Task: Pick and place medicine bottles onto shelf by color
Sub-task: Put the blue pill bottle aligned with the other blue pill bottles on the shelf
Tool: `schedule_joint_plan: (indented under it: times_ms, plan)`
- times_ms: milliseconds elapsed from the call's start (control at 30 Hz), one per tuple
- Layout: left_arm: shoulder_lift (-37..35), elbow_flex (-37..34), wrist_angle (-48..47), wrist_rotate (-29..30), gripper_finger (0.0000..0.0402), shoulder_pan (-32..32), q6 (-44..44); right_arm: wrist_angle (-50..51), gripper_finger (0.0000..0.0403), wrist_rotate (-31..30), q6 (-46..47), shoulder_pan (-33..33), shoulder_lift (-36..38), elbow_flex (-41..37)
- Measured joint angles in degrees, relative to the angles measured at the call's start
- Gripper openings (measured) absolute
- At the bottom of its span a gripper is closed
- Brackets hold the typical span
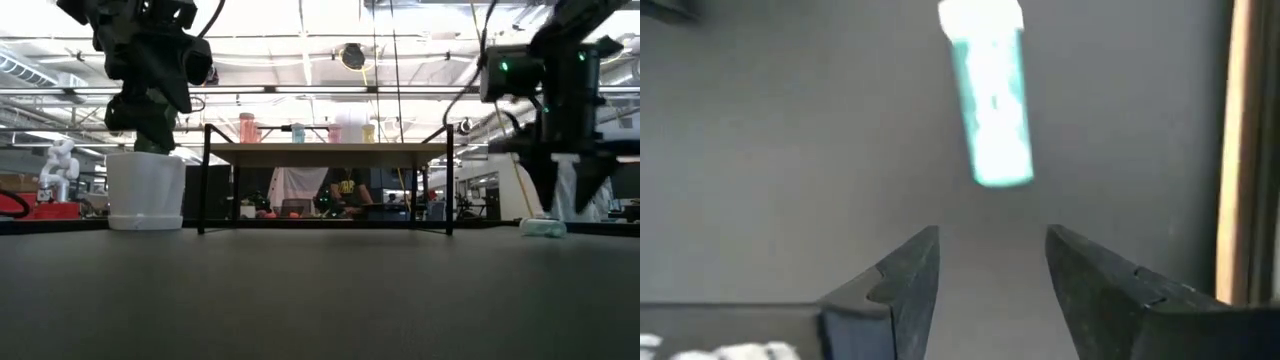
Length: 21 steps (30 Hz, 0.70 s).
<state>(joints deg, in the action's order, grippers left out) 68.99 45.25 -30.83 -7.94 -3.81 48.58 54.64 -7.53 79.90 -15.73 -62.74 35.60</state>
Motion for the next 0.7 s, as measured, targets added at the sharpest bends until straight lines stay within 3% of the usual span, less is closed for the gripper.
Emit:
schedule_joint_plan:
  times_ms: [200, 433, 533, 700]
  plan:
    - [0.00, 0.00, -0.57, -0.38, 0.0278, 2.33, -4.57, -0.09, 0.0178, -6.01, -7.99, -2.99, -0.46, 2.09]
    - [0.00, 0.00, -0.65, -4.27, 0.0278, 4.93, -7.58, -1.44, 0.0178, -5.58, -15.21, -8.51, -5.21, 1.42]
    - [0.00, 0.00, -0.80, -6.43, 0.0278, 5.54, -9.55, -4.46, 0.0178, -2.13, -18.06, -9.85, -7.51, 1.42]
    - [0.00, 0.00, -2.20, -7.62, 0.0278, 6.04, -11.69, -6.55, 0.0177, 0.26, -17.00, -10.08, -10.88, 1.44]
